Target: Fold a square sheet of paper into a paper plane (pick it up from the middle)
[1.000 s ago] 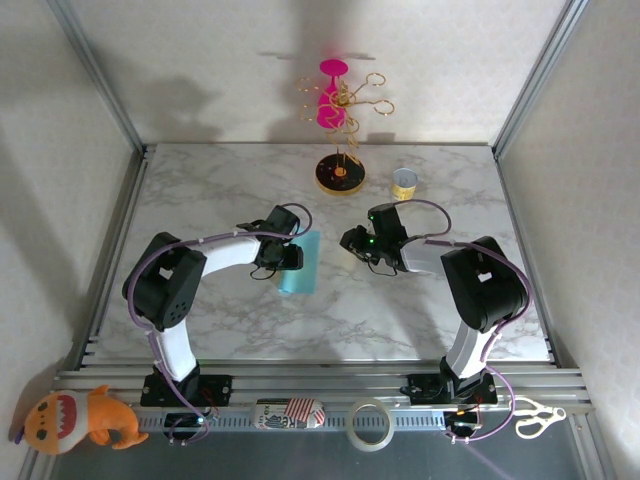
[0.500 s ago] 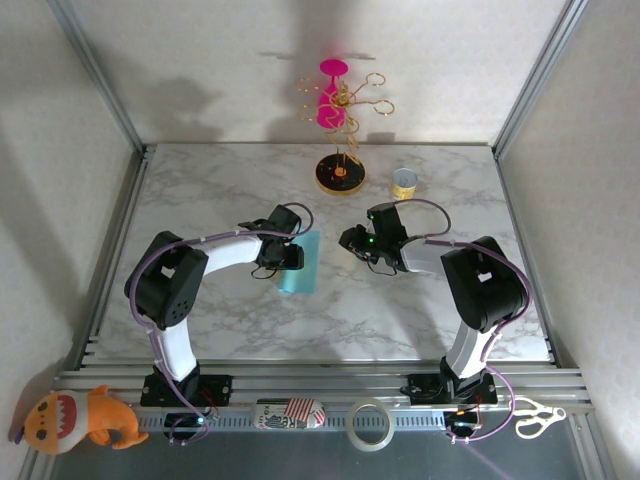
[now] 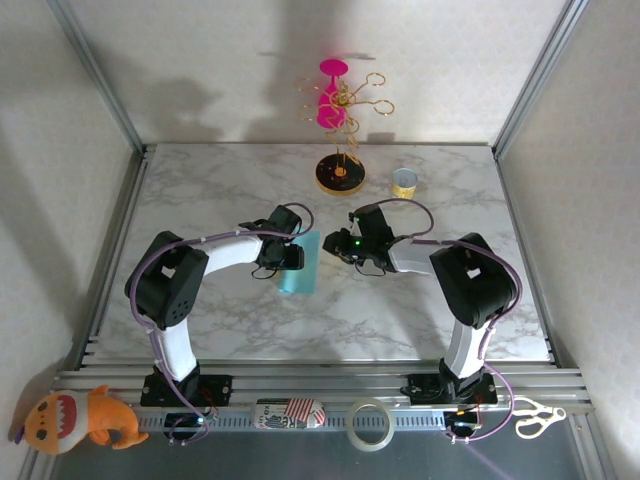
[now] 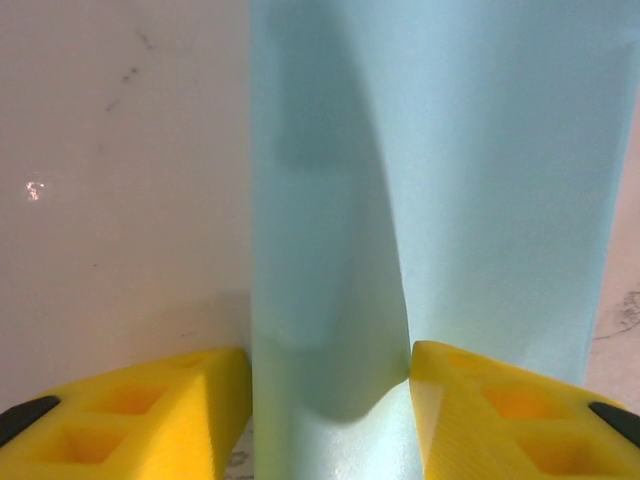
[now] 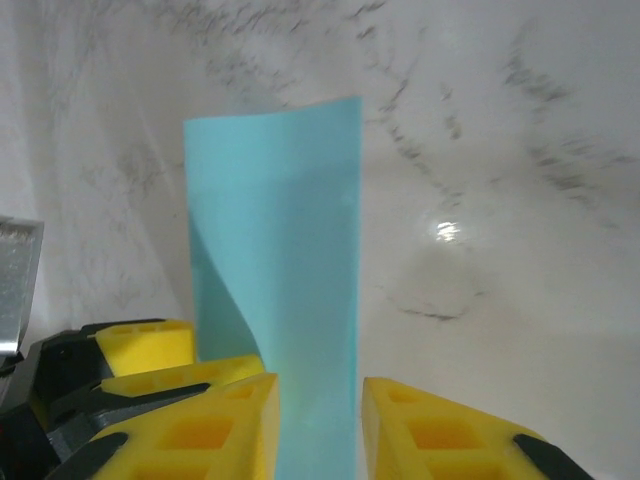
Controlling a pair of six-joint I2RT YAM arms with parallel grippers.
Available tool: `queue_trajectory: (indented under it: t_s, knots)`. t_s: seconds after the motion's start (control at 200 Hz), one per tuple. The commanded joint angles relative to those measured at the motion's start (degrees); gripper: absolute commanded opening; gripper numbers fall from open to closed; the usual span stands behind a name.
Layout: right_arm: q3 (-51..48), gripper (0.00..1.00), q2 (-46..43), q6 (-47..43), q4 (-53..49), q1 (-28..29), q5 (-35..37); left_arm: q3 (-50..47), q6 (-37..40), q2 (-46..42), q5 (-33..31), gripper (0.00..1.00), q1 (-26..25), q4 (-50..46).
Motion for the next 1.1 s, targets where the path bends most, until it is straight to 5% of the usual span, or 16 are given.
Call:
queue_trajectory:
  t_s: [0.0,0.265,1.092]
  knots:
    - [2.6,0.28,1.8,-0.9,0.0,1.6,-2.2,-3.6,-0.6,7.3,-3.8,0.49,0.4,-2.3]
    - [6.9,0.18,5.5,-1.8,-3.4,3.9,-2.8,-4.1,-0.6,7.8,-3.4,0.5,0.4,-2.3]
    - [12.3,0.1,11.7,-3.4,-14.4,5.1,1.2,-4.5,-0.1,8.0,-3.4,0.5,0.4,-2.2]
